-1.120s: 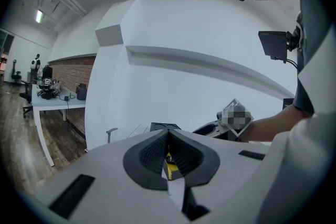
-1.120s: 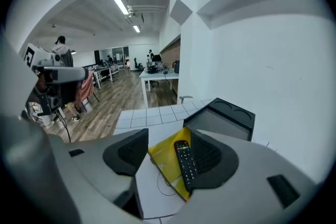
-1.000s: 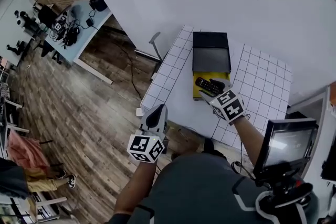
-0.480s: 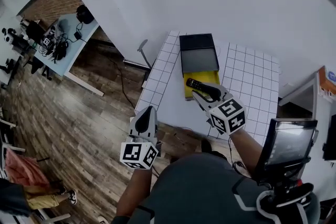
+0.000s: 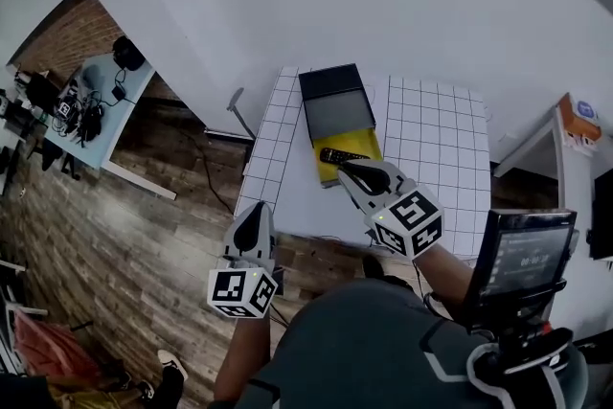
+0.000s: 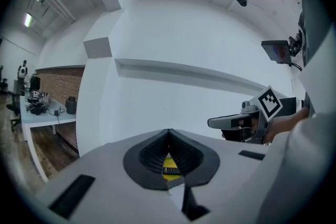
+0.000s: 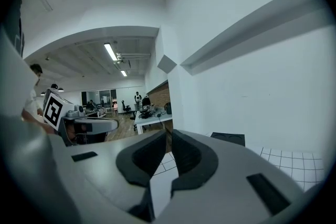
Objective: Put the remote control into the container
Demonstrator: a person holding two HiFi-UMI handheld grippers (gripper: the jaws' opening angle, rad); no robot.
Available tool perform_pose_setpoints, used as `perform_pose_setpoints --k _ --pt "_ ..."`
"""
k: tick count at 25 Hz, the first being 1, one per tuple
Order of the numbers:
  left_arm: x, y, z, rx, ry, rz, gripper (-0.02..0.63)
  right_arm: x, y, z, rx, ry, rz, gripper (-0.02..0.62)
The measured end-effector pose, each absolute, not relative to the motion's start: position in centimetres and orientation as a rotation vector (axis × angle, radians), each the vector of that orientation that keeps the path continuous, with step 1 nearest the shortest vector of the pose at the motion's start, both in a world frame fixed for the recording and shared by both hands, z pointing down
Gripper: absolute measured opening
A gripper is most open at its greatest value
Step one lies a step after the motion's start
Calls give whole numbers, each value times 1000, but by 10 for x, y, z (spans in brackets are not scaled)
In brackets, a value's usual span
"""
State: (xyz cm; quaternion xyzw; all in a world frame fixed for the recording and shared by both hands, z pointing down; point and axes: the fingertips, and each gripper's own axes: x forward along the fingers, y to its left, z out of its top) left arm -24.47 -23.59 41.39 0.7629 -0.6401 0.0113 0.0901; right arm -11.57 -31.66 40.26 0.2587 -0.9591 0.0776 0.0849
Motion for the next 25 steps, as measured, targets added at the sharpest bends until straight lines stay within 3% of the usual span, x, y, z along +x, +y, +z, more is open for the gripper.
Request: perform_pose_setpoints --k 7,25 --pt "-246 -238 402 2273 -1934 33 9 -109 -316 392 825 -2870 210 15" --pt "-249 -239 405 2247 -1946 38 9 -107 -317 395 844 -2866 245 14"
